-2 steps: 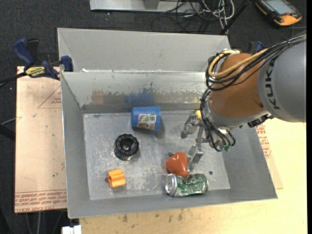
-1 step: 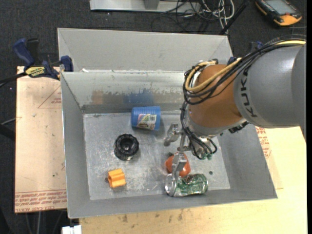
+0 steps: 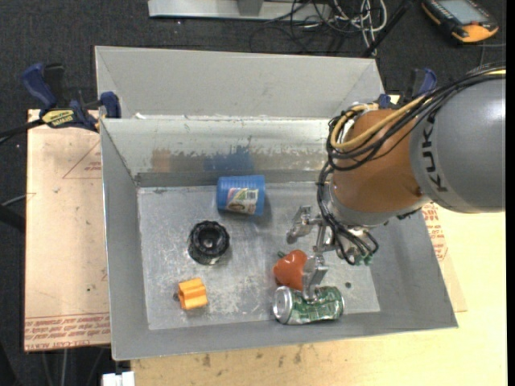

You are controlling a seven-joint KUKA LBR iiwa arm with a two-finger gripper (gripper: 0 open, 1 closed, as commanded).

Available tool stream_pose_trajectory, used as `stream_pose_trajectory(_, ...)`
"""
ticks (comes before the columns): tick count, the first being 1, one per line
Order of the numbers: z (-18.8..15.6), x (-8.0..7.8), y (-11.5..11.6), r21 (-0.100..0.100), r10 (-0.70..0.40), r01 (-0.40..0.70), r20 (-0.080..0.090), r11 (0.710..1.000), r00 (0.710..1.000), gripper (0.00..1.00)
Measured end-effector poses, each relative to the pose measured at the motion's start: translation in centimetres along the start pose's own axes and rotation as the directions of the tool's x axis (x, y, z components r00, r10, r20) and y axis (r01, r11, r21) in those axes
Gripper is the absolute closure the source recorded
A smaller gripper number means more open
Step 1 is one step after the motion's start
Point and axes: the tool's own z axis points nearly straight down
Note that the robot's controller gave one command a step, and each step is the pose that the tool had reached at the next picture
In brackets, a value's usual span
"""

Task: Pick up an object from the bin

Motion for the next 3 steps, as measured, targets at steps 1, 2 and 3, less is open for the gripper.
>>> stream_pose_trajectory(1, 4.8, -1.1, -2.0, 0.000, 0.163, -0.163, 0.002, 0.987, 0.987, 0.00)
stream_pose_trajectory(2, 4.9, -0.1, -0.2, -0.001, 0.236, -0.236, 0.034, 0.972, 0.971, 1.00)
stream_pose_trajectory(3, 4.9, -0.1, -0.1, -0.001, 0.236, -0.236, 0.034, 0.972, 0.971, 1.00)
